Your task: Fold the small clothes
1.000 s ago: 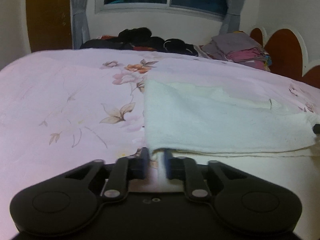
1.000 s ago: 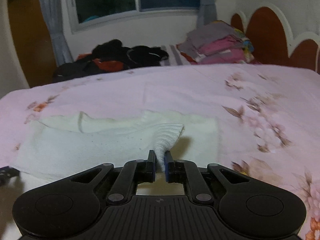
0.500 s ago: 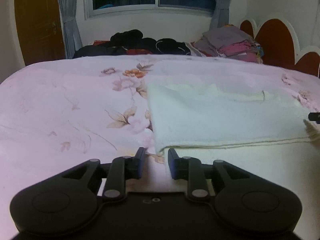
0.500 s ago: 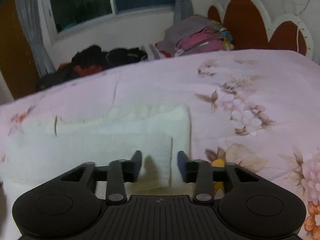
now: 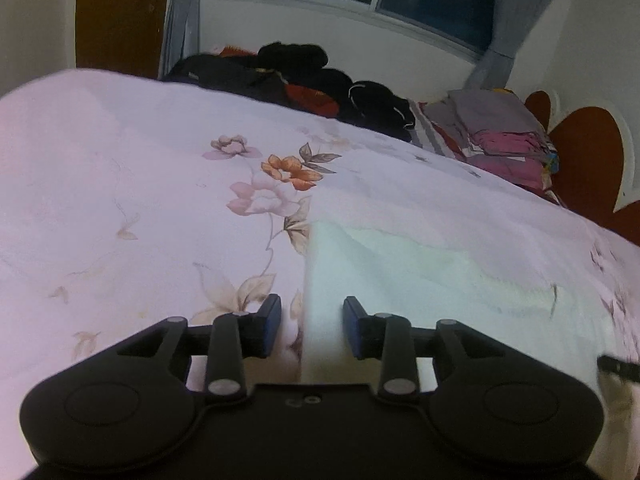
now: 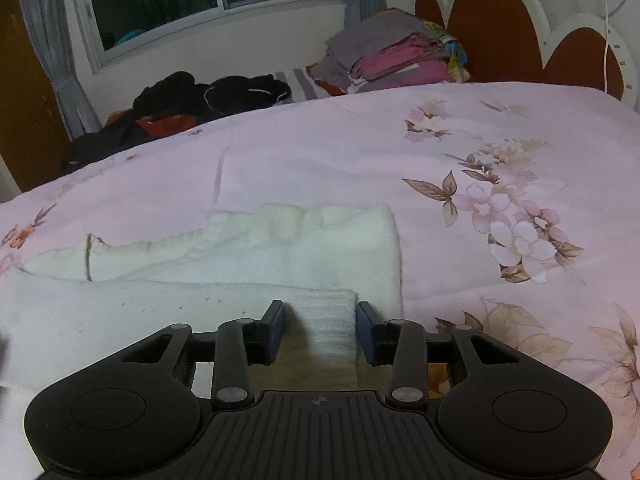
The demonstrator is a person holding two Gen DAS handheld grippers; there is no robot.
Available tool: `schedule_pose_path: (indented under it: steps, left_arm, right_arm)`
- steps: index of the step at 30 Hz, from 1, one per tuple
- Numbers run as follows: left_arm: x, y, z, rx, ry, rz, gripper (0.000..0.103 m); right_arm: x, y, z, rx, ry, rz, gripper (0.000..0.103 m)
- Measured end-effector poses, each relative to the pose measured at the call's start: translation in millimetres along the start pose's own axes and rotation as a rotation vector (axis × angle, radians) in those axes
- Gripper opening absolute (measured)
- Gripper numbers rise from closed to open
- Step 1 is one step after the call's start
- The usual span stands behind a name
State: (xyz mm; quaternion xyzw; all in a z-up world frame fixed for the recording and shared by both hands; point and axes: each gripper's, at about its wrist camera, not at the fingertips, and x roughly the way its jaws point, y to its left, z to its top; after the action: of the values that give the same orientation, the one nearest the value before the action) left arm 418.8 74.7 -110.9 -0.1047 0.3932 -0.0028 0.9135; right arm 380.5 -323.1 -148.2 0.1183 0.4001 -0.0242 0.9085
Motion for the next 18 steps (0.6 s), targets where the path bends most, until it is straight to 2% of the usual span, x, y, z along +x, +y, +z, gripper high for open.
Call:
schedule_pose_path:
  steps: [1, 2, 7, 9, 11, 14, 18]
  left_arm:
    - [6.9, -2.0, 2.1, 0.01, 0.007, -0.001, 0.034]
    - [12.4, -3.6, 2.7, 0.021, 0.014, -0.003, 0.034]
    - [31.3, -8.5, 1.5, 0.023, 0.032, -0.011, 0.033]
    - [32.8, -9.7, 1.9, 0.013, 0.026, -0.012, 0.033]
    - [33.2, -12.9, 2.8, 0.017, 0.025, -0.022, 0.035]
    - [36.3, -18.5, 1.1, 0.042, 0.025, -0.012, 0.037]
    - [37.1, -21.2, -0.8, 0.058, 0.017, -0.002, 0.037]
  right_arm:
    - [-0.9, 1.3, -0.8, -0.009, -0.001, 0.004, 0.031]
    - [-2.0, 2.7, -1.6, -0.02, -0.001, 0.016, 0.015]
    - [-5.2, 9.7, -4.2, -0.08, -0.029, 0.016, 0.009]
    - [-12.1, 10.7, -3.7, -0.106, -0.084, -0.011, 0.009]
    - [-16.2, 11.4, -4.5, -0.143, -0.132, -0.077, 0.009]
    - [2.3, 3.6, -8.9, -0.134, -0.044, -0.091, 0.009]
    - [-1.4, 3.0, -10.1, -0.135, -0.074, -0.101, 0.01]
